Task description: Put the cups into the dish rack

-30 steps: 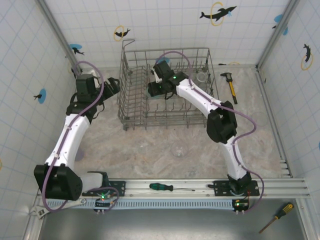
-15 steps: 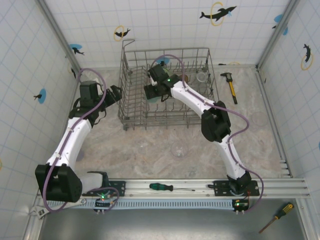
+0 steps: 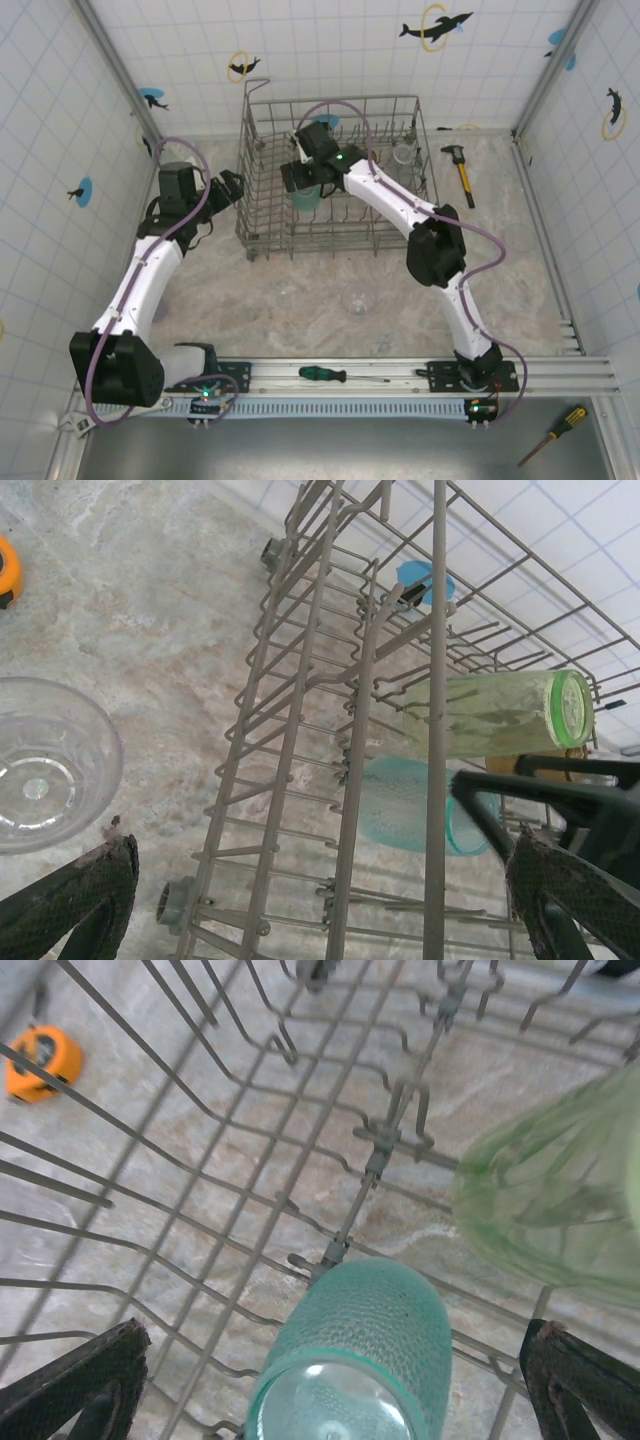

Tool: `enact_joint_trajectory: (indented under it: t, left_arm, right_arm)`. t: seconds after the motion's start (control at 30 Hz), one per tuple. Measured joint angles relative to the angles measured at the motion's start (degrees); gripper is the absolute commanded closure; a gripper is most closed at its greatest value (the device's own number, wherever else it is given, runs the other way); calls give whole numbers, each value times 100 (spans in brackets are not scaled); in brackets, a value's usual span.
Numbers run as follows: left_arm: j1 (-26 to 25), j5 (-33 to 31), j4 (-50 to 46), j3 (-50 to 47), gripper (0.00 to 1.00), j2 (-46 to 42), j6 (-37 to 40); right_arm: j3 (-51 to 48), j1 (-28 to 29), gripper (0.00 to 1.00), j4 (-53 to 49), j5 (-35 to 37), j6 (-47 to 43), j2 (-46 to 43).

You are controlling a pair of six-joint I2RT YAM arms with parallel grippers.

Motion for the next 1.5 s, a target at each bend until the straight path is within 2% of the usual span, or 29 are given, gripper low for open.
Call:
enact_joint_trajectory:
  t: [0.17, 0.37, 0.67, 1.1, 1.27, 1.5]
  left_arm:
    - [0, -109, -85, 4, 3, -15, 2]
    - [0, -146, -116, 11, 3, -57, 2]
    - [0, -352, -199, 46, 3, -63, 11]
    - [0, -1893, -1019, 448, 3, 146, -415]
    - [0, -2509, -1541, 570, 2, 219, -1108]
    - [0, -3528, -2420, 549, 3, 46, -2470]
  right_arm:
    - [-142, 0, 1, 63, 140, -173, -811]
    - [-1091, -15, 1, 269, 442, -323, -1996]
    - [-2579, -225, 1, 494, 610, -310, -2636]
    - [-4103, -621, 1, 1027, 417, -131, -3591]
    - [-4546, -892, 1, 1283, 199, -83, -3794]
    - [-4852, -1331, 1, 1484, -216, -17, -3866]
